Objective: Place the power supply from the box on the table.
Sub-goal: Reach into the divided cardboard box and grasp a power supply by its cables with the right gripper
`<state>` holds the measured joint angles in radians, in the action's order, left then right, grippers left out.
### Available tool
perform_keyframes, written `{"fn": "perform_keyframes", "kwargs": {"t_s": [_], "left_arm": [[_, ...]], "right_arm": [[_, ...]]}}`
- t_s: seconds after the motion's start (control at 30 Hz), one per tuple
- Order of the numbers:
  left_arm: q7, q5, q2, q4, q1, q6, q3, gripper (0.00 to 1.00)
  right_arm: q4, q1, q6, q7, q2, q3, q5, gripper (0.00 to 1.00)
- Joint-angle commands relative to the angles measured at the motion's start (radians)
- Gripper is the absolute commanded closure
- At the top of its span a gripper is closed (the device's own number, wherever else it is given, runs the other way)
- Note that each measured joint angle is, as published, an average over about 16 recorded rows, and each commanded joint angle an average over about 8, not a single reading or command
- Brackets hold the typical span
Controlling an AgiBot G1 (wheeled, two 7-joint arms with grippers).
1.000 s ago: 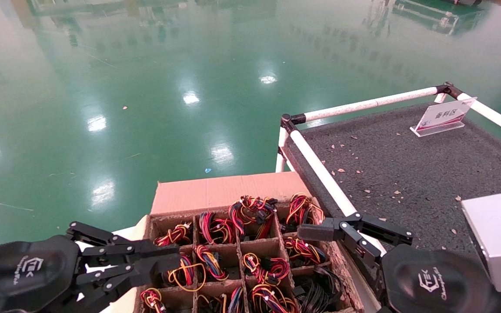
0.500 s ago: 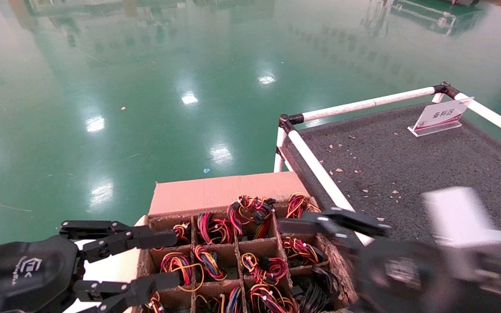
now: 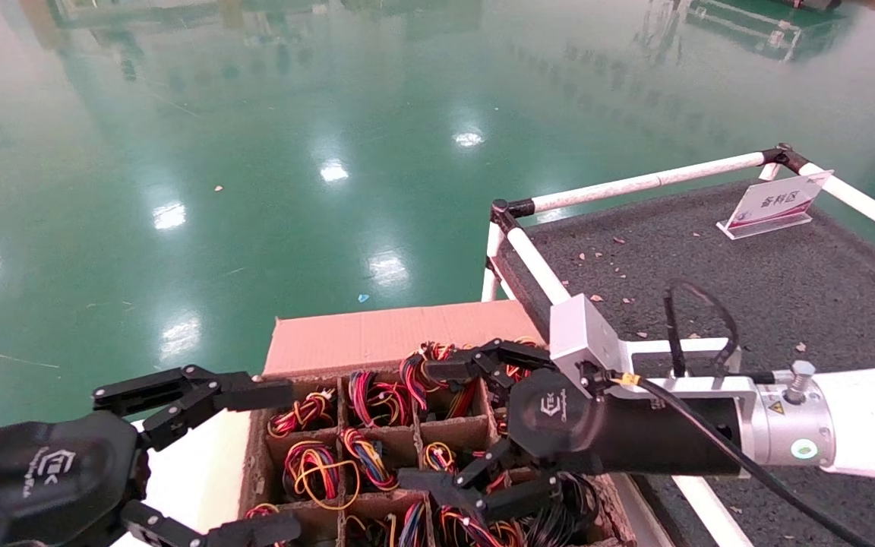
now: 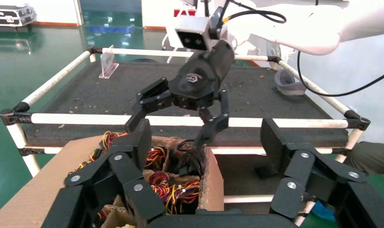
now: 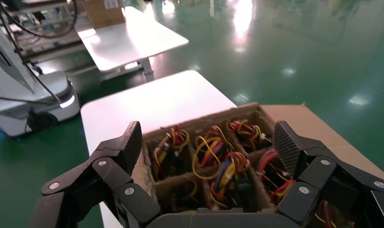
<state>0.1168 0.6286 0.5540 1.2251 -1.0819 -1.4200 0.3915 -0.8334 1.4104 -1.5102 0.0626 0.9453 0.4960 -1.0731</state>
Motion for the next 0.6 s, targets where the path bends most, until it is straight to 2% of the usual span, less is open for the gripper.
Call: {"fn": "perform_keyframes", "kwargs": {"t_s": [0.03, 0.3, 0.6], "left_arm": [[0.000, 0.000, 0.000, 0.000, 0.000, 0.000, 0.000, 0.00], [0.000, 0.000, 0.000, 0.000, 0.000, 0.000, 0.000, 0.00], [0.000, 0.000, 0.000, 0.000, 0.000, 0.000, 0.000, 0.00]], "right_arm": [[0.054, 0.024, -0.011, -0.025, 0.015, 0.010, -0.020, 0.00], [0.229, 0.101, 0.022, -0.125, 0.072, 0.037, -0.094, 0.00], [0.399, 0.152, 0.106, -0.250, 0.151, 0.054, -0.148, 0.00]]}}
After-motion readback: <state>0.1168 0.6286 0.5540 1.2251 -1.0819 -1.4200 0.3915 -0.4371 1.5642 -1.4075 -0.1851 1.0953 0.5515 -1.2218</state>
